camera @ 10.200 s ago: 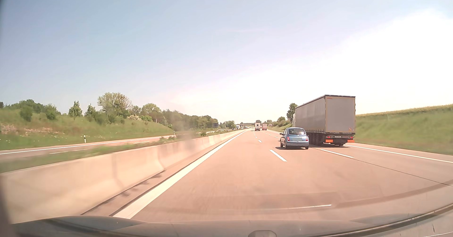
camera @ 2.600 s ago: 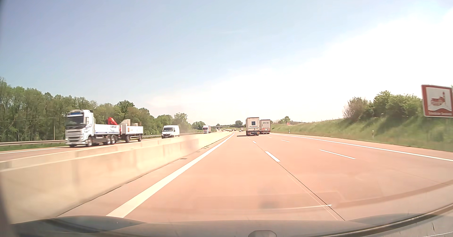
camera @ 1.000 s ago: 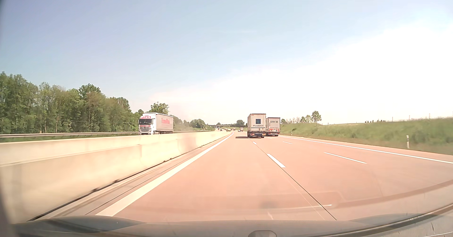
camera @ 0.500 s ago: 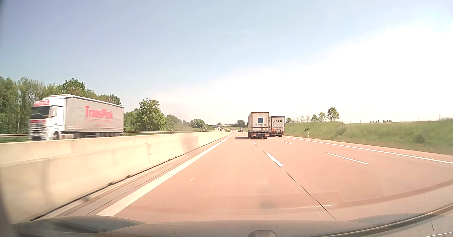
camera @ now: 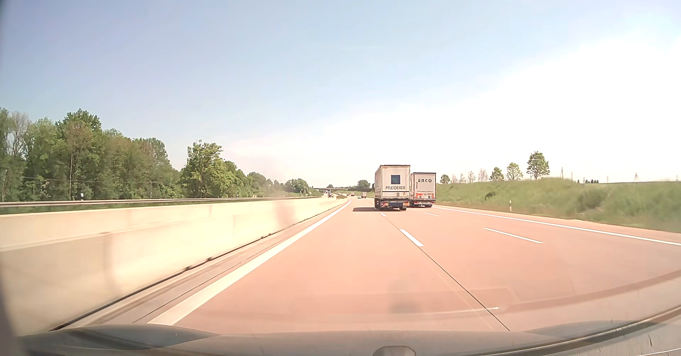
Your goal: Follow the waypoints while adhering to traffic rules and regulations
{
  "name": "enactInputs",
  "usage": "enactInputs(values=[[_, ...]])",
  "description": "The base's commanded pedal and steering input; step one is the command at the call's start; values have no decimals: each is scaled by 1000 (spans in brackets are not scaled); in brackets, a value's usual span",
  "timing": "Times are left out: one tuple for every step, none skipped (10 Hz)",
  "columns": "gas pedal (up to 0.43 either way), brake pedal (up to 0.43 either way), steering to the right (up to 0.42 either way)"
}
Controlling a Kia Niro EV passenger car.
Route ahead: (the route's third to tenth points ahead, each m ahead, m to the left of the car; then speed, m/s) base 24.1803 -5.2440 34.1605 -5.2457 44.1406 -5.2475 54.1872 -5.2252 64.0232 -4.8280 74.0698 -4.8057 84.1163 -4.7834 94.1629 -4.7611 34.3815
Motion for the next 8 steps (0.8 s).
enactInputs(values=[[268, 0, -3], [268, 0, -3], [268, 0, -3], [268, 0, -3], [268, 0, -3], [268, 0, -3], [268, 0, -3], [268, 0, -3]])
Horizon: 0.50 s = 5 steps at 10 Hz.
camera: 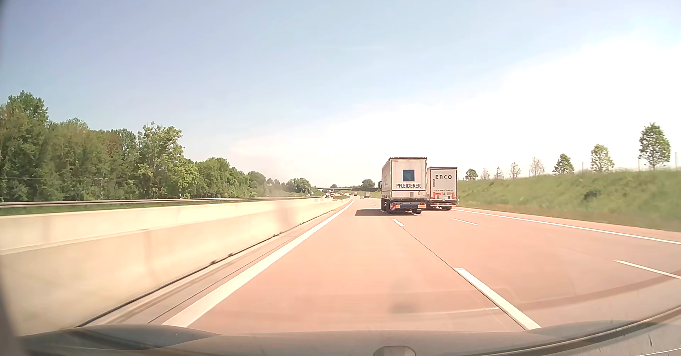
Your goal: Follow the waypoints while adhering to traffic rules and regulations
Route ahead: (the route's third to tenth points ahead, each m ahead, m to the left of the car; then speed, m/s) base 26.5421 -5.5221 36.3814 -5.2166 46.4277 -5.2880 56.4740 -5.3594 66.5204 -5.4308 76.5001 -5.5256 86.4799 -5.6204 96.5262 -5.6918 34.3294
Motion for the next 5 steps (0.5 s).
enactInputs(values=[[268, 0, -3], [268, 0, -2], [268, 0, -2], [268, 0, -2], [268, 0, -1]])
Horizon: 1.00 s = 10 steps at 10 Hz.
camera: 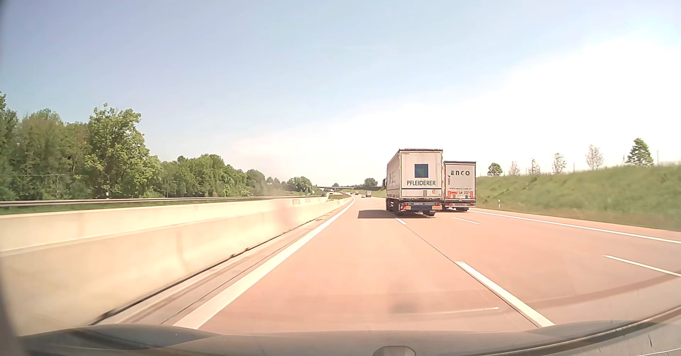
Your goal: Follow the waypoints while adhering to traffic rules and regulations
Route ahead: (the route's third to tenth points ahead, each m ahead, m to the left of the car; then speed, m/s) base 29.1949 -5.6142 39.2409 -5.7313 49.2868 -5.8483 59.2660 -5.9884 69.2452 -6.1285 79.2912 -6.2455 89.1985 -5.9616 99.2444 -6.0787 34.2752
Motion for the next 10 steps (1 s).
enactInputs(values=[[268, 0, 0], [268, 0, 0], [268, 0, 1], [268, 0, 1], [268, 0, 1], [268, 0, 1], [268, 0, 1], [268, 0, 1], [268, 0, 1], [268, 0, 1]])
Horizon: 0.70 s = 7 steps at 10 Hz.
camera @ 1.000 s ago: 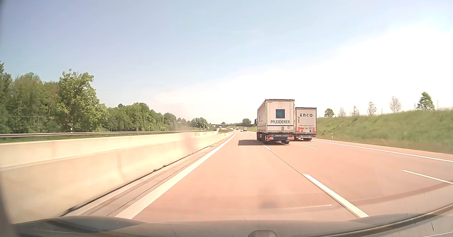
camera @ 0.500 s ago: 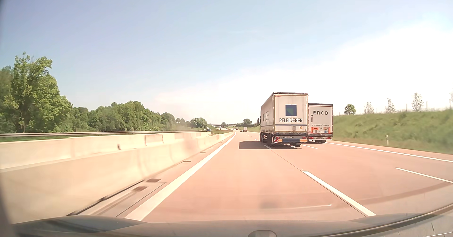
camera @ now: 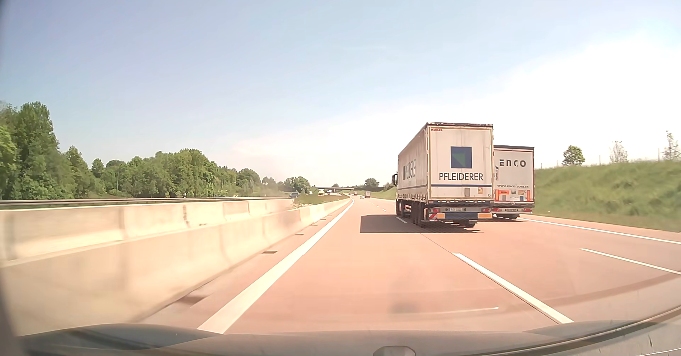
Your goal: Follow the waypoints while adhering to traffic rules and regulations
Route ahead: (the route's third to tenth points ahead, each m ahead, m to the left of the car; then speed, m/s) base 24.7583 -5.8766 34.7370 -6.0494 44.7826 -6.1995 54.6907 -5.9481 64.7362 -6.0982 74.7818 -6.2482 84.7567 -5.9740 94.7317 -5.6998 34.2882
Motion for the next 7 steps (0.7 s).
enactInputs(values=[[268, 0, 1], [268, 0, 1], [268, 0, 0], [268, 0, -1], [268, 0, -1], [268, 0, -1], [268, 0, -1]])
